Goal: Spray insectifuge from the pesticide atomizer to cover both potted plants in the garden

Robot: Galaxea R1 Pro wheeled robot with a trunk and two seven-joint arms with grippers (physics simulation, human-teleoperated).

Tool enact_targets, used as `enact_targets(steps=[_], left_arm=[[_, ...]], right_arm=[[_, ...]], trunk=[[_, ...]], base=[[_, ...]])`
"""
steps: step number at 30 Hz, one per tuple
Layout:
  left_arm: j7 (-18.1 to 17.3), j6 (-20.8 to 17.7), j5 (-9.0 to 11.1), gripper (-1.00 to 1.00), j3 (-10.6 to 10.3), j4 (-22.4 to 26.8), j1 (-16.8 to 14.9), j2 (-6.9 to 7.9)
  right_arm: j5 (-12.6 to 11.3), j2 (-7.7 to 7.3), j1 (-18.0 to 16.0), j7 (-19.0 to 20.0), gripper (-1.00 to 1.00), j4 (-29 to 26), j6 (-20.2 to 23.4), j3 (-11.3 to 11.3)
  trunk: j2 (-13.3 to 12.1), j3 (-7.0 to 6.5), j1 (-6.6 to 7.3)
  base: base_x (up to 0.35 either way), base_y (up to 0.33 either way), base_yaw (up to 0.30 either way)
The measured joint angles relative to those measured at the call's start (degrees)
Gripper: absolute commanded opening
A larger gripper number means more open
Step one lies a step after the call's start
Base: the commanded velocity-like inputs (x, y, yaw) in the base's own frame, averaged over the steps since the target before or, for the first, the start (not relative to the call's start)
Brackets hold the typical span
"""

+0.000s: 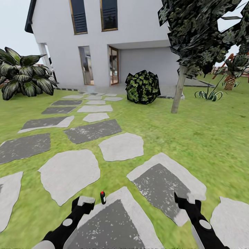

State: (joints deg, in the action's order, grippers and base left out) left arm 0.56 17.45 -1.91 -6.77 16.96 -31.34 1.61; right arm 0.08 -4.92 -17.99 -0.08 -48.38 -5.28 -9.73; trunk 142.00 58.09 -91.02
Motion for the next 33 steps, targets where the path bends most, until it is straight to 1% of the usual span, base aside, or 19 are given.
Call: enact_targets(steps=[3,16,26,33], left_arm=[[0.0,0.1,0.0,1.00,0.0,0.0,0.0,0.14],[0.0,0.7,-0.3,1.00,-0.1,0.0,0.2,0.21],[-0.1,0.7,-0.4,1.00,-0.8,0.0,0.3,0.06],[0.0,0.5,-0.3,1.00,-0.3,0.0,0.2,0.18]], right_arm=[[0.0,0.00,0.0,0.0,1.00,0.0,0.0,0.0],[0.0,0.00,0.0,0.0,1.00,0.0,0.0,0.0],[0.0,0.00,0.0,0.0,1.00,0.0,0.0,0.0],[0.0,0.00,0.0,0.0,1.00,-0.1,0.0,0.0]], trunk=[[1.2,0.81,-0.66],[1.4,4.88,-1.00],[1.4,5.79,-1.00],[1.4,6.11,-0.96]], base=[[0.000,0.000,0.000],[0.000,0.000,0.000],[0.009,0.000,0.000],[0.268,0.000,0.000]])
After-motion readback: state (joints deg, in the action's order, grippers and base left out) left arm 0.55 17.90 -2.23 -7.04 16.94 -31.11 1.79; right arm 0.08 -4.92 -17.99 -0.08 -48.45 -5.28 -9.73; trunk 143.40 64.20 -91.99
